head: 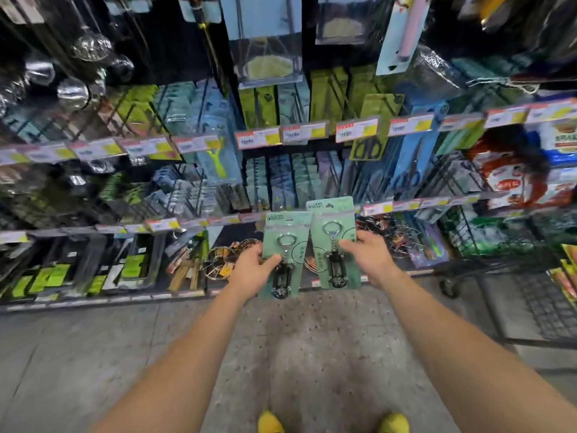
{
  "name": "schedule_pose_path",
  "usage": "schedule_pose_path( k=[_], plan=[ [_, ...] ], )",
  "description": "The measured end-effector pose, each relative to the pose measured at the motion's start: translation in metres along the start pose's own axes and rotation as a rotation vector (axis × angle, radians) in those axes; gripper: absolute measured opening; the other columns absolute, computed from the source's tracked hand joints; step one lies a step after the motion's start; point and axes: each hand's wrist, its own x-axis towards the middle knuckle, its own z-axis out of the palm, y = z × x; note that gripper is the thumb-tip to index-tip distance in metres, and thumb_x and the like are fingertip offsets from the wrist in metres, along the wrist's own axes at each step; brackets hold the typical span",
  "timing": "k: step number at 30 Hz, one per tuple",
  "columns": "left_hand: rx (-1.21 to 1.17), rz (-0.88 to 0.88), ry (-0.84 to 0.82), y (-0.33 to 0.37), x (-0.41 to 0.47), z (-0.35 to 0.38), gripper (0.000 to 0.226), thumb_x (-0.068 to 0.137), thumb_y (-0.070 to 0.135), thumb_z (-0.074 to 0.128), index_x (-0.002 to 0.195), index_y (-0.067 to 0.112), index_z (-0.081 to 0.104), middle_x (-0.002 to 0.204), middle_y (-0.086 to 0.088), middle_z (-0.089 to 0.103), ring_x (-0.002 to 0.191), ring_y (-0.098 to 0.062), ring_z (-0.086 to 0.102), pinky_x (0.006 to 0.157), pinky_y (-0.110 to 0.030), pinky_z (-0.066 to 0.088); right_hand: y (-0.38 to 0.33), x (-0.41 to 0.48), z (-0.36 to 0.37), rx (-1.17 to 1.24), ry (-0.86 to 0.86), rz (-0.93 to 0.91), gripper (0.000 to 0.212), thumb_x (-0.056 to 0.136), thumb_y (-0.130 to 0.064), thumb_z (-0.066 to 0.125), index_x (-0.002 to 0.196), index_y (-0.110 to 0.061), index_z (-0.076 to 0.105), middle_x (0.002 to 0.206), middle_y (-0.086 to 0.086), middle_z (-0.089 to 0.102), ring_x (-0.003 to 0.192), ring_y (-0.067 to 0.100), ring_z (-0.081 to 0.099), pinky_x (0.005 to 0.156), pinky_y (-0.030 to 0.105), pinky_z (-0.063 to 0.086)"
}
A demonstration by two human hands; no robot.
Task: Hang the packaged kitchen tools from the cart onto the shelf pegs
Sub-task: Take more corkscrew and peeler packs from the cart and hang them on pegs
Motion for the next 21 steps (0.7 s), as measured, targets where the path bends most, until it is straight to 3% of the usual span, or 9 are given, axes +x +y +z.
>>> schedule_pose_path(
  k=[2, 5, 6, 9, 11, 14, 16, 18, 21],
  plan=[
    [-0.01, 0.007, 0.022, -0.012, 0.015, 0.013, 0.012, 0.099, 0.026, 0.068, 0.11, 0.024, 0.065, 0.096, 0.009, 0.071, 0.085, -0.003, 0.066, 0.075, -0.023, 0.055, 0.014, 0.021, 0.001, 0.012, -0.013, -0.008, 0.024, 0.085, -0.016, 0.077, 0.107, -0.009, 0.068, 0.109, 0.003, 0.074, 0.101, 0.019, 0.069, 0.105, 0.039, 0.049],
    [-0.046, -0.003, 0.057, -0.042, 0.042, 0.039, 0.012, 0.097, 0.032, 0.068, 0.107, 0.025, 0.067, 0.099, 0.007, 0.073, 0.09, -0.01, 0.069, 0.078, -0.025, 0.054, 0.066, 0.08, 0.0, 0.05, -0.035, -0.06, 0.086, 0.057, -0.048, 0.085, 0.13, -0.009, 0.064, 0.127, 0.004, 0.07, 0.117, 0.022, 0.066, 0.108, 0.047, 0.049],
    [-0.061, -0.002, 0.073, -0.055, 0.053, 0.049, 0.017, 0.096, 0.035, 0.069, 0.108, 0.024, 0.069, 0.101, 0.005, 0.075, 0.092, -0.014, 0.071, 0.082, -0.031, 0.056, 0.086, 0.102, -0.001, 0.05, -0.035, -0.083, 0.085, 0.055, -0.049, 0.085, 0.128, -0.01, 0.066, 0.125, 0.003, 0.072, 0.116, 0.022, 0.067, 0.107, 0.048, 0.049],
    [-0.087, 0.012, 0.142, -0.093, 0.085, 0.08, 0.028, 0.093, 0.04, 0.07, 0.114, 0.021, 0.071, 0.096, 0.006, 0.074, 0.086, -0.015, 0.067, 0.079, -0.033, 0.054, 0.12, 0.136, 0.009, 0.007, -0.043, -0.13, 0.036, 0.078, -0.023, 0.081, 0.111, -0.009, 0.074, 0.108, 0.002, 0.078, 0.107, 0.023, 0.071, 0.104, 0.046, 0.051],
    [-0.066, 0.033, 0.186, -0.121, 0.108, 0.102, 0.033, 0.089, 0.047, 0.07, 0.114, 0.025, 0.07, 0.097, 0.007, 0.075, 0.088, -0.017, 0.069, 0.083, -0.035, 0.056, 0.148, 0.161, 0.015, -0.012, -0.032, -0.189, 0.023, 0.086, -0.013, 0.077, 0.108, -0.007, 0.074, 0.107, 0.005, 0.077, 0.108, 0.027, 0.07, 0.102, 0.043, 0.052],
    [-0.088, 0.103, 0.218, -0.159, 0.146, 0.133, 0.031, 0.09, 0.037, 0.073, 0.116, 0.021, 0.071, 0.104, 0.002, 0.078, 0.099, -0.022, 0.073, 0.095, -0.043, 0.058, 0.189, 0.206, 0.024, -0.052, -0.012, -0.29, 0.018, 0.089, -0.008, 0.073, 0.107, -0.005, 0.074, 0.107, 0.008, 0.077, 0.103, 0.025, 0.072, 0.094, 0.037, 0.056],
    [-0.091, 0.158, 0.23, -0.18, 0.171, 0.152, 0.024, 0.096, 0.026, 0.07, 0.119, 0.019, 0.07, 0.106, 0.004, 0.076, 0.1, -0.018, 0.072, 0.096, -0.039, 0.056, 0.213, 0.24, 0.03, -0.066, -0.017, -0.352, 0.013, 0.091, -0.01, 0.072, 0.102, -0.005, 0.072, 0.099, 0.001, 0.075, 0.088, 0.016, 0.068, 0.078, 0.023, 0.055],
    [-0.104, 0.203, 0.247, -0.198, 0.193, 0.169, 0.025, 0.097, 0.024, 0.069, 0.122, 0.017, 0.069, 0.11, 0.005, 0.074, 0.102, -0.013, 0.069, 0.094, -0.032, 0.054, 0.232, 0.268, 0.034, -0.079, -0.013, -0.415, 0.012, 0.091, -0.015, 0.072, 0.097, -0.011, 0.063, 0.086, -0.01, 0.063, 0.081, 0.012, 0.056, 0.067, 0.02, 0.044],
    [-0.173, 0.268, 0.274, -0.226, 0.219, 0.192, 0.028, 0.097, 0.022, 0.07, 0.124, 0.016, 0.069, 0.112, 0.005, 0.075, 0.101, -0.007, 0.07, 0.098, -0.033, 0.055, 0.251, 0.303, 0.04, -0.061, -0.02, -0.5, 0.021, 0.091, -0.017, 0.072, 0.108, -0.006, 0.066, 0.098, -0.004, 0.068, 0.093, 0.014, 0.059, 0.086, 0.03, 0.048]
  ],
)
